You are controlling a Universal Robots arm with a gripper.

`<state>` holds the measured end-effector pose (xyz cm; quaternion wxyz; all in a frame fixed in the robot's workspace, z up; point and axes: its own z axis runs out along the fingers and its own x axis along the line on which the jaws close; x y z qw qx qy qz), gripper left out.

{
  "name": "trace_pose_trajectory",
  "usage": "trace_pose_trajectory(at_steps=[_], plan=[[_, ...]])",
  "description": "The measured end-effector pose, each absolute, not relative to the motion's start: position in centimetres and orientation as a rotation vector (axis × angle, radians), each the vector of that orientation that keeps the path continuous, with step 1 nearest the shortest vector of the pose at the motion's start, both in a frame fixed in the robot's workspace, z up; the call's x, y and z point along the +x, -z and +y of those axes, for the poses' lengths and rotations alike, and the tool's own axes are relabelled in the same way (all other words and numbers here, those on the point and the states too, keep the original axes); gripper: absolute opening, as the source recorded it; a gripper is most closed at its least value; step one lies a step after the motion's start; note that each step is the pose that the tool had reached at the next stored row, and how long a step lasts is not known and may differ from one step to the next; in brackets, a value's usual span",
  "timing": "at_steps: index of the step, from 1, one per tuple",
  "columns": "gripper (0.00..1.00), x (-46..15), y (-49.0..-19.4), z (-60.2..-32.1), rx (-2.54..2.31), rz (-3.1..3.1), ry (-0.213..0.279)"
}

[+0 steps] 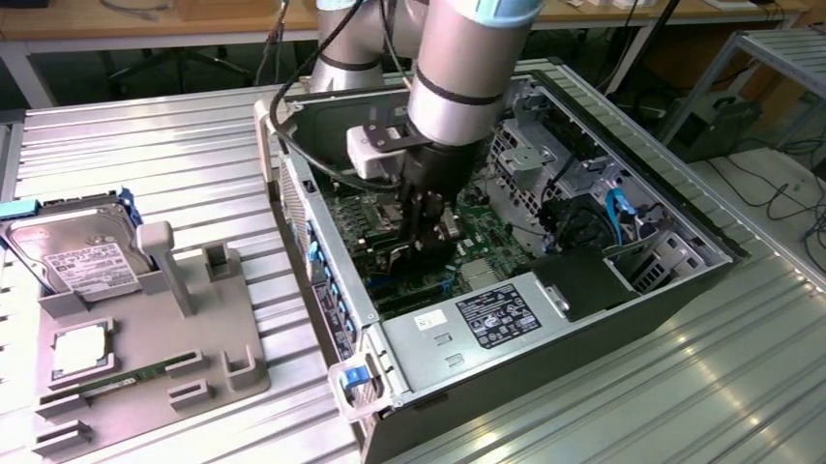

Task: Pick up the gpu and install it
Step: 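Insert the gpu into the slot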

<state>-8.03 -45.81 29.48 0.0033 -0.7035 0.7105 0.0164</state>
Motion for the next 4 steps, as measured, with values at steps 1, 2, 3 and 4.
trace_pose_trajectory(at_steps=[1, 2, 3, 4], plan=[[0.27, -8.03, -30.92, -45.81, -2.205, 2.227, -0.051], [0.11, -8.03, -30.93, -45.81, -2.205, 2.227, -0.051], [0.11, -8.03, -30.93, -45.81, -2.205, 2.227, -0.051], [0.11, -8.03, -30.93, -45.81, -2.205, 2.227, -0.051]])
